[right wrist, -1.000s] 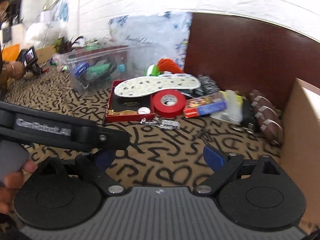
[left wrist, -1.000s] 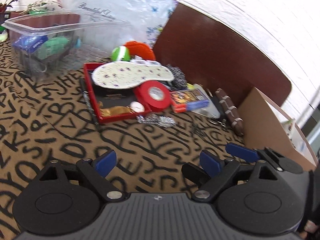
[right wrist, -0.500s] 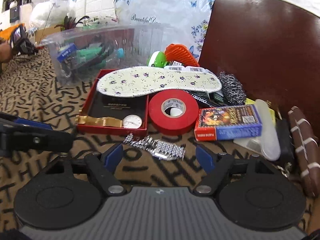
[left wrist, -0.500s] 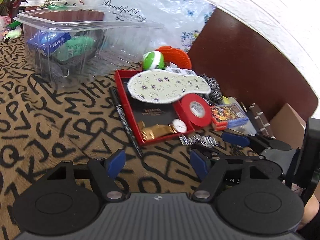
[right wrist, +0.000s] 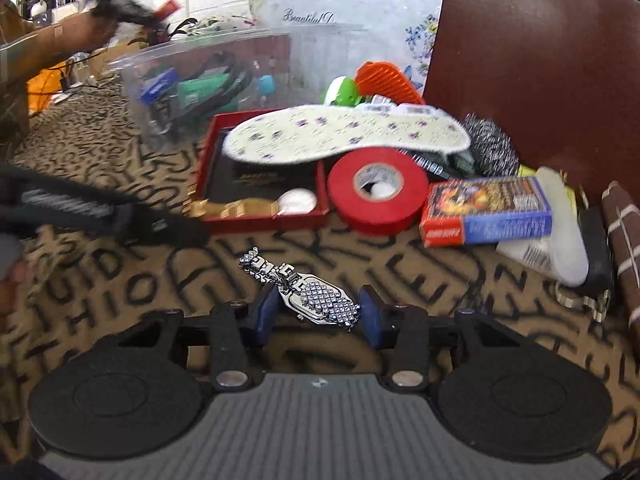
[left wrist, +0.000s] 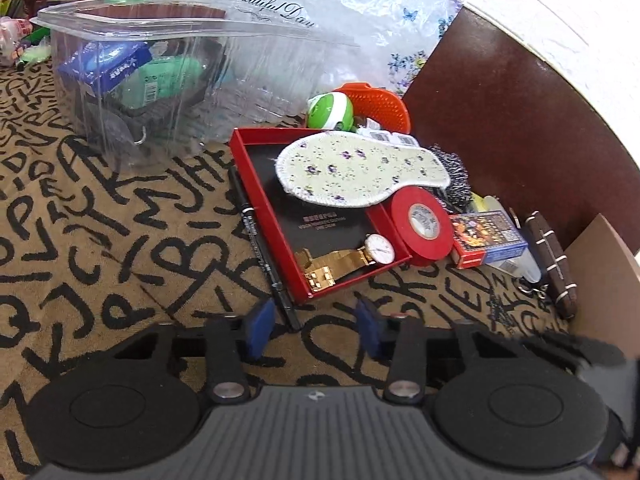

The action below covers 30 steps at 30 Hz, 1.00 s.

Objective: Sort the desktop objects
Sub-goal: 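Grasp the silver metal watch bracelet with the left tool while the right tool grips it too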

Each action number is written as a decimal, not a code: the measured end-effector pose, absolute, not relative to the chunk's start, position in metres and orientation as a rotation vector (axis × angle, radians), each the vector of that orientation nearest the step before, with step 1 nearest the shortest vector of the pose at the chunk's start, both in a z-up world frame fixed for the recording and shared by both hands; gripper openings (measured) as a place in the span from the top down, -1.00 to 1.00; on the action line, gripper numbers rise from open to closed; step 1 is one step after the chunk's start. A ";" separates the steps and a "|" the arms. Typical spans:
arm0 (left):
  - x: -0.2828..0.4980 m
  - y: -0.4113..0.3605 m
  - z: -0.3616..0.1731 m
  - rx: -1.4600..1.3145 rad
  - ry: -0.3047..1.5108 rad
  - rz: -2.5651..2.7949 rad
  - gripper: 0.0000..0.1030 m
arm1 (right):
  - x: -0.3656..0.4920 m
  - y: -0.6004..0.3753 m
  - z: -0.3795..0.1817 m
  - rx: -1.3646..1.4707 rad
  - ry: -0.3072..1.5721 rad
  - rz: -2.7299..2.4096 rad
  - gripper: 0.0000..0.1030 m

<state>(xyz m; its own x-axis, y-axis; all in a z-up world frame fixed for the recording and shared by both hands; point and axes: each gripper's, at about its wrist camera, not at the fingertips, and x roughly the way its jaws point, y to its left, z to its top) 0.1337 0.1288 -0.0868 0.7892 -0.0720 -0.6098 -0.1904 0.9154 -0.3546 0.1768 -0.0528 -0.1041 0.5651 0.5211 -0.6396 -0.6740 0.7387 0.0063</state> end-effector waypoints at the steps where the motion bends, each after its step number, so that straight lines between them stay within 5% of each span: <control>1: 0.133 0.129 -0.087 -0.413 0.667 0.071 0.43 | 0.170 -0.054 -0.103 -0.243 0.674 0.708 0.17; 7: 0.124 0.124 -0.087 -0.393 0.703 0.047 0.82 | 0.124 -0.070 -0.102 -0.232 0.694 0.715 0.17; 22: 0.041 0.042 -0.082 -0.246 0.836 -0.483 0.62 | 0.028 -0.114 -0.100 -0.210 0.693 0.656 0.15; 30: 0.023 0.049 -0.090 -0.305 0.865 -0.524 0.53 | 0.006 -0.126 -0.102 -0.206 0.685 0.642 -0.13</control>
